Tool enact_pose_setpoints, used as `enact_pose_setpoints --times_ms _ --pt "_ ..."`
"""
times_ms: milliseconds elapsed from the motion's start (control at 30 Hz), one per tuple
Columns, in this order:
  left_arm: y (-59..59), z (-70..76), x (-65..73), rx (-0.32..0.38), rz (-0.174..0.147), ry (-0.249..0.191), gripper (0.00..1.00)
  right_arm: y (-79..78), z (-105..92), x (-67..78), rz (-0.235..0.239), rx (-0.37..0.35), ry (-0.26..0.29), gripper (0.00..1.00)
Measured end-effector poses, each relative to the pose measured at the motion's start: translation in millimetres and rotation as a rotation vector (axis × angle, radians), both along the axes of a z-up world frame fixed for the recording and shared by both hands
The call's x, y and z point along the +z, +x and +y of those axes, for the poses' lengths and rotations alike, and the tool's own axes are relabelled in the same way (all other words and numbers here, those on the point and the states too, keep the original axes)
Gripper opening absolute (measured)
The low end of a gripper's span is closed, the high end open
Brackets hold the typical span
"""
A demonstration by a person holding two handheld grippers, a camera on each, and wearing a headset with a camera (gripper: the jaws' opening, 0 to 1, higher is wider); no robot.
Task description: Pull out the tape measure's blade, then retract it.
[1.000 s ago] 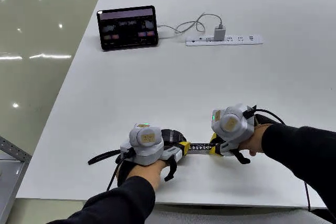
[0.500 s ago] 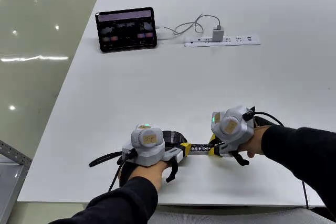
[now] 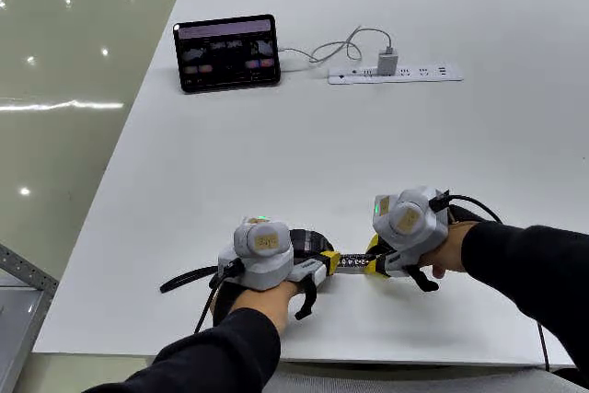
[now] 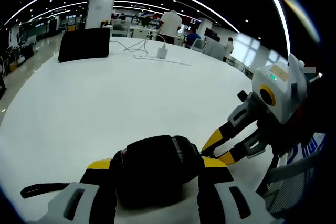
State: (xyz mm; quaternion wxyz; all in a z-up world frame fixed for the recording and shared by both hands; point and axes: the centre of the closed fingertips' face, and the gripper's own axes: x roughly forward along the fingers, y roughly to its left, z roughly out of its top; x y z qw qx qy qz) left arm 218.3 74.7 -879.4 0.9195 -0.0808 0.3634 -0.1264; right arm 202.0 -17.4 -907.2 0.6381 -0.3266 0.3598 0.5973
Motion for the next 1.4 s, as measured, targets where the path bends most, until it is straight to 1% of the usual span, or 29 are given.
enact_pose_setpoints --times_ms 200,333,633,700,900,1133,1400 --pt "0.2 0.1 -0.1 0.002 0.005 -0.001 0.58 0.1 2.7 -0.3 0.004 0.001 0.009 0.11" --pt "-0.1 1.0 0.0 0.0 0.014 -0.012 0.58 -0.5 4.2 -0.2 0.012 -0.002 0.021 0.11" --pt "-1.1 1.2 1.2 -0.004 0.017 -0.028 0.58 -2.6 9.0 0.2 0.024 -0.001 0.042 0.12" --pt "-0.7 1.1 1.1 -0.01 0.017 -0.028 0.58 -3.4 11.3 -0.2 0.021 0.009 0.048 0.12" --pt "-0.8 0.9 1.2 -0.007 0.014 -0.023 0.58 -2.5 15.8 -0.8 0.026 0.016 0.049 0.12" --pt "-1.1 0.6 2.0 0.001 0.012 -0.024 0.58 -1.5 19.6 -0.8 0.03 0.008 0.05 0.11" --pt "-1.0 0.9 2.5 0.007 0.012 -0.031 0.58 -1.8 24.7 -0.5 0.027 0.012 0.046 0.11"
